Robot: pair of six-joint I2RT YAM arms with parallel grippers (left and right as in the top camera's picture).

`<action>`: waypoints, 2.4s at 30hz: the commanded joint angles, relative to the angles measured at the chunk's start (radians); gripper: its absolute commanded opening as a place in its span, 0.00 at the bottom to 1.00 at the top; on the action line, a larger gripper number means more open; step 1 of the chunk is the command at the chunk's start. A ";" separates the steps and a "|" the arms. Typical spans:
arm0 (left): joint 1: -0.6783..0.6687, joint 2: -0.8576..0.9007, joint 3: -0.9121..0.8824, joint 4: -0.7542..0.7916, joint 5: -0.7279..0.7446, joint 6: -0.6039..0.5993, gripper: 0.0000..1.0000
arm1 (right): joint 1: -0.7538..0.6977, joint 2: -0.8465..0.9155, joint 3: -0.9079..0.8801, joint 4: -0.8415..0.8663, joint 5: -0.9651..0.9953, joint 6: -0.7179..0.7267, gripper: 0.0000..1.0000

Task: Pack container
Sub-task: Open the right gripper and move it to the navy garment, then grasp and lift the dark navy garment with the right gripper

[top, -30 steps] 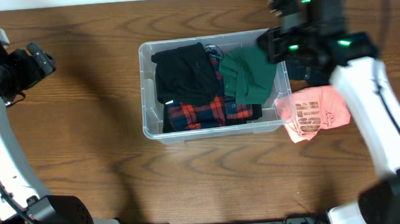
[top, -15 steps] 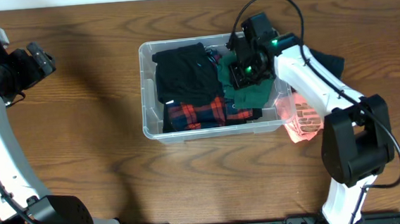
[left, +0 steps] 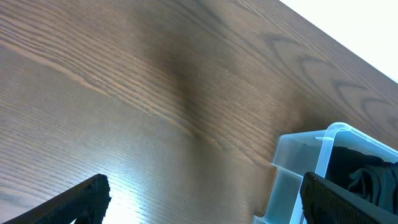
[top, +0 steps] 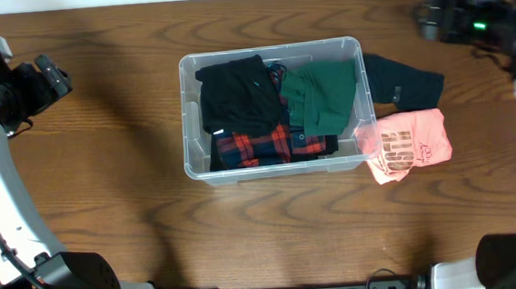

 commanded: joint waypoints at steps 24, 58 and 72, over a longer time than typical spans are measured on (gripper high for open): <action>0.003 0.000 -0.002 -0.001 -0.002 -0.006 0.98 | -0.238 0.571 -0.082 -0.056 -0.165 -0.031 0.90; 0.003 0.000 -0.002 -0.001 -0.002 -0.006 0.98 | -0.212 0.414 -0.065 -0.019 -0.468 -0.005 0.01; 0.003 0.000 -0.002 -0.001 -0.002 -0.006 0.98 | -0.068 -0.048 -0.065 0.060 -0.789 -0.003 0.01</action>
